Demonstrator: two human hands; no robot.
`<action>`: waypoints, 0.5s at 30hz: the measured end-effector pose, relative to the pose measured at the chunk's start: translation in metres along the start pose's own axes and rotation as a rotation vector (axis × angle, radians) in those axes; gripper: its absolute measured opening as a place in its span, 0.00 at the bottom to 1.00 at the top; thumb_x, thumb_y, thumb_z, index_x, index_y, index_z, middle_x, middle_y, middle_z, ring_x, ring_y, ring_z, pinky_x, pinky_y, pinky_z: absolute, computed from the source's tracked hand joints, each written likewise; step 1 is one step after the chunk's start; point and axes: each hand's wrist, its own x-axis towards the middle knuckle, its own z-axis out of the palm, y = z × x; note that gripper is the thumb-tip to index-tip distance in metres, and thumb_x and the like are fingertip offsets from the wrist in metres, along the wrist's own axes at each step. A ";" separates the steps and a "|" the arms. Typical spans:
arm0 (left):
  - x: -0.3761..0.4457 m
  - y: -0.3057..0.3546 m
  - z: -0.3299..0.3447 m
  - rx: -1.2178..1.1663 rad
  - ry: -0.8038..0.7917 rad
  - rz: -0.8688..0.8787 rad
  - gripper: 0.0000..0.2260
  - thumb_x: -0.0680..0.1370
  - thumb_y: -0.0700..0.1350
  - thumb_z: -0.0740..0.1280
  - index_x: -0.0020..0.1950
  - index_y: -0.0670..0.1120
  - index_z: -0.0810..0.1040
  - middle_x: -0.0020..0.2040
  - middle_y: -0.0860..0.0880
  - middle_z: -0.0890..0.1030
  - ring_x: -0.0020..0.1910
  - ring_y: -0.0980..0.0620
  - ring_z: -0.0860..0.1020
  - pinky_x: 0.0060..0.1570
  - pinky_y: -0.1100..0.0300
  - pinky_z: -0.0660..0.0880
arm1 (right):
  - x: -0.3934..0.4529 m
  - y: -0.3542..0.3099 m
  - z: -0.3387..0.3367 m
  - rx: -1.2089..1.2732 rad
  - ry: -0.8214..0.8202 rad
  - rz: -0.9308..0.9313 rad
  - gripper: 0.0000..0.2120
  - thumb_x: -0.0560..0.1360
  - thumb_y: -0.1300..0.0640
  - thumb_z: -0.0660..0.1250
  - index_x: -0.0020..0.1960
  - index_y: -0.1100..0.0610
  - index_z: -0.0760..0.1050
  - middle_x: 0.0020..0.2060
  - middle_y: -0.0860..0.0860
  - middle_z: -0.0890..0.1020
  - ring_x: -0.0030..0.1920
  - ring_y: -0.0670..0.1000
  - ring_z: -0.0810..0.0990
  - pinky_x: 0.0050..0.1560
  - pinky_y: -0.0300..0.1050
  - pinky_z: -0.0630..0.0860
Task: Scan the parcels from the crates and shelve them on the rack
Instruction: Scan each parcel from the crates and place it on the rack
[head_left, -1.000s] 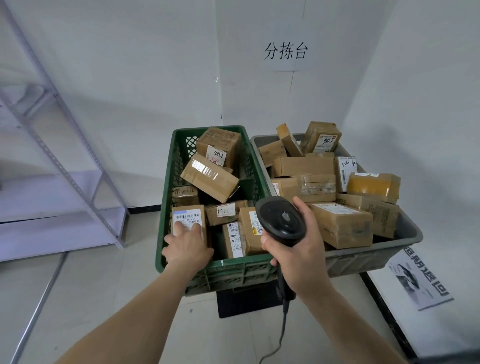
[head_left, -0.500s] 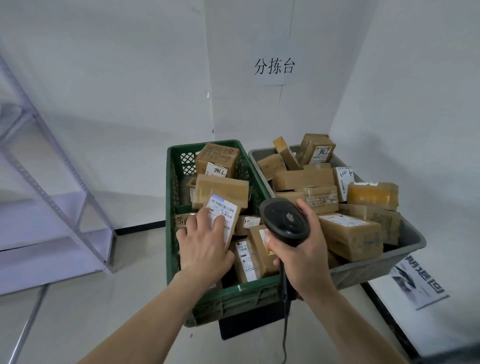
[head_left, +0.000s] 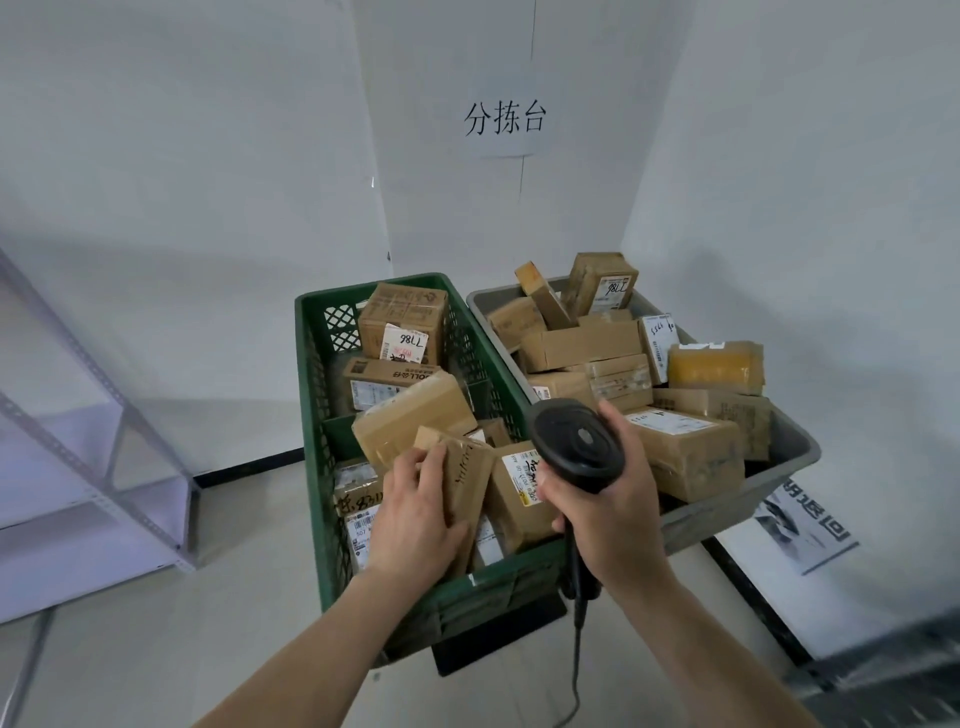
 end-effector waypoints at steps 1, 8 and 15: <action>-0.001 0.000 0.001 -0.004 -0.029 -0.022 0.45 0.71 0.59 0.75 0.79 0.56 0.49 0.73 0.49 0.60 0.70 0.46 0.66 0.63 0.50 0.76 | 0.000 0.001 0.001 -0.005 -0.003 0.000 0.49 0.63 0.46 0.76 0.79 0.51 0.59 0.59 0.54 0.82 0.58 0.64 0.82 0.58 0.66 0.80; 0.003 0.011 0.013 0.015 -0.089 -0.272 0.61 0.66 0.67 0.77 0.78 0.60 0.31 0.76 0.43 0.55 0.70 0.39 0.67 0.59 0.43 0.77 | 0.001 0.009 0.001 -0.019 -0.041 -0.009 0.43 0.72 0.67 0.76 0.79 0.52 0.59 0.56 0.51 0.82 0.55 0.58 0.84 0.52 0.53 0.82; 0.001 0.012 0.014 0.055 -0.081 -0.324 0.60 0.67 0.62 0.77 0.77 0.61 0.30 0.71 0.43 0.56 0.66 0.39 0.66 0.53 0.44 0.77 | 0.001 0.007 -0.001 -0.013 -0.046 -0.025 0.43 0.72 0.65 0.77 0.79 0.51 0.59 0.58 0.50 0.82 0.56 0.57 0.84 0.54 0.59 0.83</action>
